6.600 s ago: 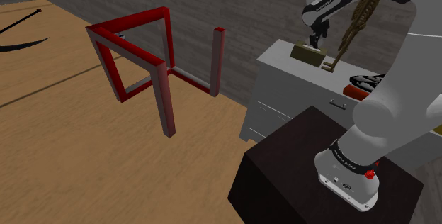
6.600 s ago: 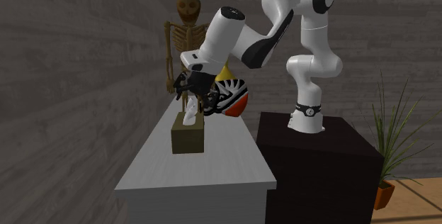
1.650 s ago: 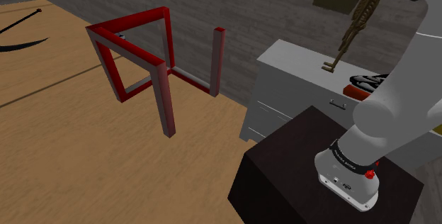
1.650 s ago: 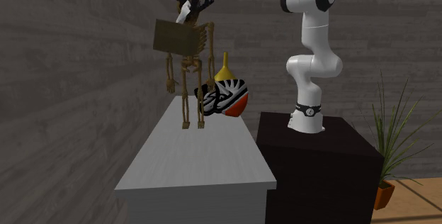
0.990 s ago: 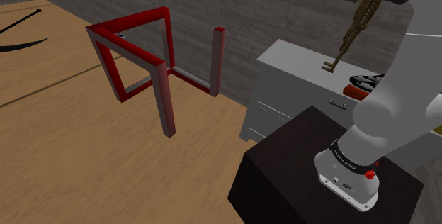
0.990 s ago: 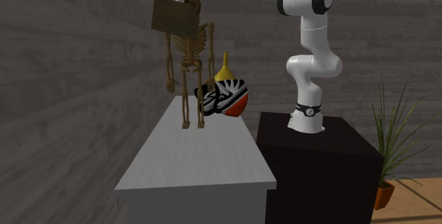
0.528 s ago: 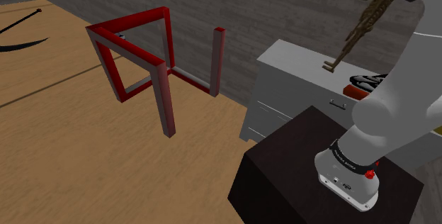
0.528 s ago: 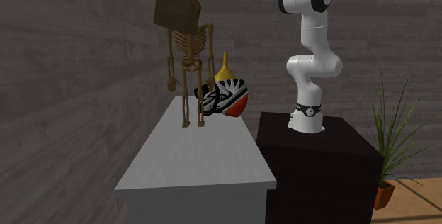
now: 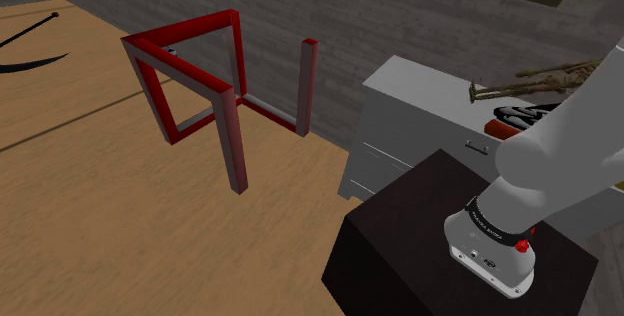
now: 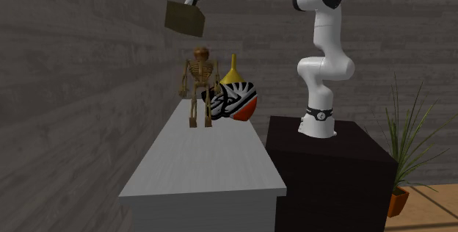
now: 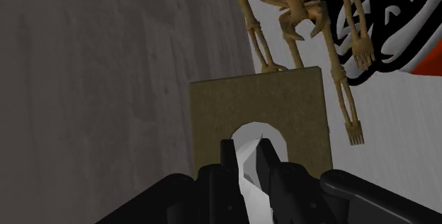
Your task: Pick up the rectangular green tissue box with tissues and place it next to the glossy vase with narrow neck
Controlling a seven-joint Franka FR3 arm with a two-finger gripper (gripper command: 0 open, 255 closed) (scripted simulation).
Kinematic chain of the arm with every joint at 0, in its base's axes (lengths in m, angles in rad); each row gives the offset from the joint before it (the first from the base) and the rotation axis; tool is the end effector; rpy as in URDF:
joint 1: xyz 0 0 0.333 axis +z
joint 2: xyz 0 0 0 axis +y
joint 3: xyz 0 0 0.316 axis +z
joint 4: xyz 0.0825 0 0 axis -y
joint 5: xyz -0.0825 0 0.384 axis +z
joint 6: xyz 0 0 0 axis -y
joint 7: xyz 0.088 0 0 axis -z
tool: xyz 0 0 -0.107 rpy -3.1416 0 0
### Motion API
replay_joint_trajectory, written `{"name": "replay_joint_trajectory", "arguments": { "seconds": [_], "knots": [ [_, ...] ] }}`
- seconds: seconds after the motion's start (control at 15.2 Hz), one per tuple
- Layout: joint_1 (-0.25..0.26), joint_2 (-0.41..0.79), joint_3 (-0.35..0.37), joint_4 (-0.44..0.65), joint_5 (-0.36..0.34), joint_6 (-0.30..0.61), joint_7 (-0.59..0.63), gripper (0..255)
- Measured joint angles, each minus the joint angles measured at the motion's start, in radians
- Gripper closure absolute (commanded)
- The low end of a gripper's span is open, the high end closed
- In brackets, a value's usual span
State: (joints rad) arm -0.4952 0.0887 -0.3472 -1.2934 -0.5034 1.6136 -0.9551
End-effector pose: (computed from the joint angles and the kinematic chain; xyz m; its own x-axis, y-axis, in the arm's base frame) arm 0.3568 -0.4558 0.7265 0.9612 0.0038 -0.2758 0.1398 -0.8687 0.4752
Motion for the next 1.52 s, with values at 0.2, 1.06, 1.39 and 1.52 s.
{"name": "replay_joint_trajectory", "arguments": {
  "seconds": [0.2, 1.06, 1.39, 1.52],
  "knots": [
    [-0.031, -0.055, -0.027, -0.078, -0.005, 0.053, -0.041, 255],
    [-0.17, -0.156, -0.183, -0.206, 0.041, 0.224, -0.291, 255],
    [-0.227, -0.135, -0.258, -0.2, 0.1, 0.287, -0.411, 255],
    [-0.252, -0.113, -0.289, -0.175, 0.136, 0.301, -0.467, 255]
  ]
}}
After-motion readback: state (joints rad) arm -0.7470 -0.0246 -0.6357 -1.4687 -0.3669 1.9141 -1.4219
